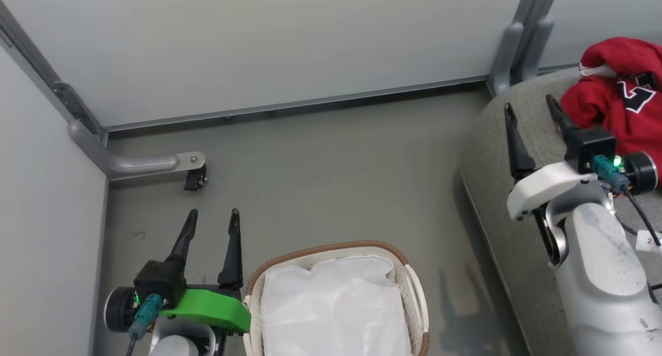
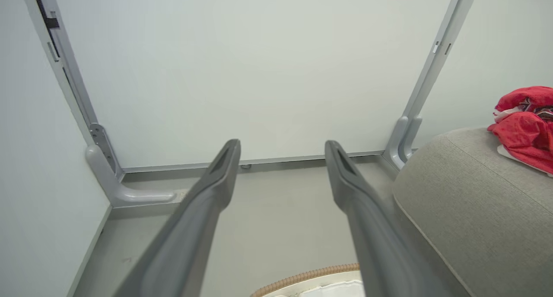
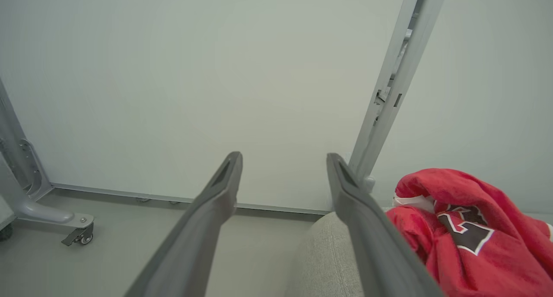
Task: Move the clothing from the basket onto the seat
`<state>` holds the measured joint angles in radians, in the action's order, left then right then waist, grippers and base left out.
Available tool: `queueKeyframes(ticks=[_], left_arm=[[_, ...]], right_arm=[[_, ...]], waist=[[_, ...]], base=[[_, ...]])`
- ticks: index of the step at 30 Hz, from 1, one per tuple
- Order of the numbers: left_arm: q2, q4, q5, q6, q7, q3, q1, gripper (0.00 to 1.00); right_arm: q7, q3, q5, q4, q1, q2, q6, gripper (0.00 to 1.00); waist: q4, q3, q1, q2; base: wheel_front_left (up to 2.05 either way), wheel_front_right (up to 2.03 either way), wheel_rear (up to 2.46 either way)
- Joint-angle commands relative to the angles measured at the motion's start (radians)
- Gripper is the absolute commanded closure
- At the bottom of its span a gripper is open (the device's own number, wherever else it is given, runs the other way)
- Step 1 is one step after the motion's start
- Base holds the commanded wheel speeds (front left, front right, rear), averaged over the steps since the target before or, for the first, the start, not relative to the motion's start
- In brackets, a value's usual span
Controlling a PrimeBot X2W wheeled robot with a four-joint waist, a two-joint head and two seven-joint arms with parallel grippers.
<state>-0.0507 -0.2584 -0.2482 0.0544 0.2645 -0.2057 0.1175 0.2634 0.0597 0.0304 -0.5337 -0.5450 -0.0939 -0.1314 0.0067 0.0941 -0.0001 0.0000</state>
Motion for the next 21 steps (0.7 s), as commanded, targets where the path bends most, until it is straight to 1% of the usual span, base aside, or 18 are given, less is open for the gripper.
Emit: queueKeyframes(ticks=[1,6,13,21], left_arm=[[0.0,0.01,-0.011,-0.011,0.0,0.015,-0.026,0.0],[0.0,0.014,-0.029,-0.028,-0.001,0.048,-0.074,0.0],[0.0,0.018,-0.048,-0.049,-0.001,0.06,-0.11,0.0],[0.0,0.02,-0.044,-0.057,-0.001,0.069,-0.168,0.0]], right_arm=[[0.002,-0.004,-0.014,0.017,0.039,0.009,0.001,0.0],[0.002,-0.02,-0.047,0.065,0.136,0.037,0.001,0.0],[0.002,-0.036,-0.159,0.123,0.257,0.041,0.001,0.0],[0.002,-0.066,-0.186,0.158,0.369,0.042,0.001,0.0]], waist=[[0.06,-0.059,0.0001,0.0],[0.073,-0.068,0.0001,0.0],[0.071,-0.073,0.0001,0.0],[0.058,-0.086,0.0001,0.0]], base=[[0.0,0.0,0.0],[0.0,0.0,0.0],[0.0,0.0,0.0],[0.0,0.0,0.0]])
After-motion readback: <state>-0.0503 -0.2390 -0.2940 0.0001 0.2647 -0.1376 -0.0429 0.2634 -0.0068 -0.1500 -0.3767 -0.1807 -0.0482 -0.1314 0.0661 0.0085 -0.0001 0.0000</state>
